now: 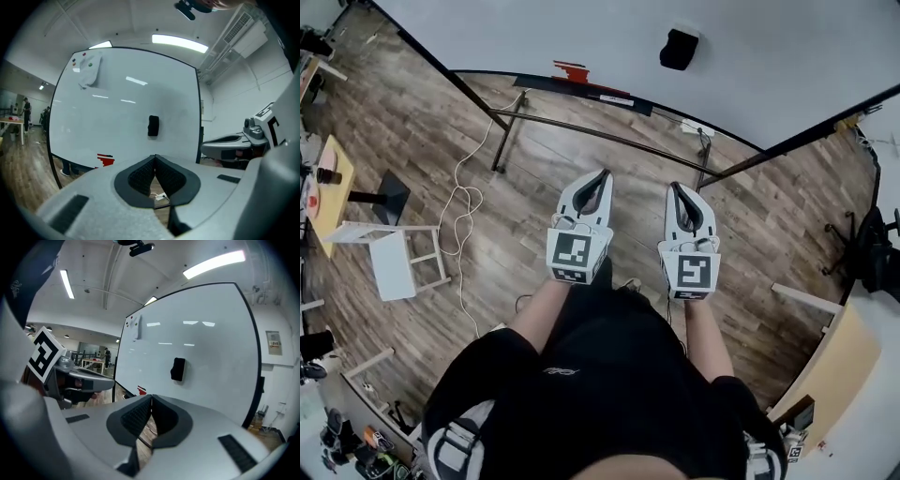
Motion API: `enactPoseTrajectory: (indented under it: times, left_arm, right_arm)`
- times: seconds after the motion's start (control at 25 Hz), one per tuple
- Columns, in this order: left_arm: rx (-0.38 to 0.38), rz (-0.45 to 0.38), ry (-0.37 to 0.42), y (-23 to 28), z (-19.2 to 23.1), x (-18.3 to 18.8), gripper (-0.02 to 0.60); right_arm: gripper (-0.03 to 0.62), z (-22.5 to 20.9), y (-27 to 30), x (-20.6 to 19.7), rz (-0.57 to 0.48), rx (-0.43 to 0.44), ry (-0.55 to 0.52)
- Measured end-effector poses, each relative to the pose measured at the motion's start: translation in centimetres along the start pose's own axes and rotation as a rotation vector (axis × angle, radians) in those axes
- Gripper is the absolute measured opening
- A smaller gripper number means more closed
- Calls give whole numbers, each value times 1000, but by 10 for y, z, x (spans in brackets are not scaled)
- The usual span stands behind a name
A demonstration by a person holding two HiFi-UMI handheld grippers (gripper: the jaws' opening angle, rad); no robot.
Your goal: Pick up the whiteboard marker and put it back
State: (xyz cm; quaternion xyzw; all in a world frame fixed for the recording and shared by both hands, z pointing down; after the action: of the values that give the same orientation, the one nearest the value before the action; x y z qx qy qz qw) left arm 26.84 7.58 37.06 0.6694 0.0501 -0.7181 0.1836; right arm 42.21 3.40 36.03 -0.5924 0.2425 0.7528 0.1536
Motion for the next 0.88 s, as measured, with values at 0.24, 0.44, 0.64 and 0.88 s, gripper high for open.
enactPoseTrajectory:
  times: [0.24,0.44,0.64,0.88]
  left_arm:
    - [38,38,-78,-14,78,-20,8]
    - [93,62,-99,-29,123,-32,8]
    - [157,71,-177,-24,149,-50,8]
    - [255,98,-219,7,169,-62,8]
  right_arm:
    - [3,45,65,5,49,82,-75]
    - [3,78,106,0,102,151,-131]
    - [4,88,151,-2,143,216,-217]
    - [3,79,225,-24,223,285,-391]
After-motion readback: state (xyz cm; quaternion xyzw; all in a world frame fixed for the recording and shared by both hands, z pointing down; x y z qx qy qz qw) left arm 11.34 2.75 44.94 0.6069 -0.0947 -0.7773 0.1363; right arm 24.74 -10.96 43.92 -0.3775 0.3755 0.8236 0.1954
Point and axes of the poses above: the fingertips, and each gripper's own axes: y forward along the fingers, z to its left, x out of its top, the point moved 5 cm from there along -y, backward along the fingers, and after that the axes turned 12 degrees about -x, right-handed, at the moved point
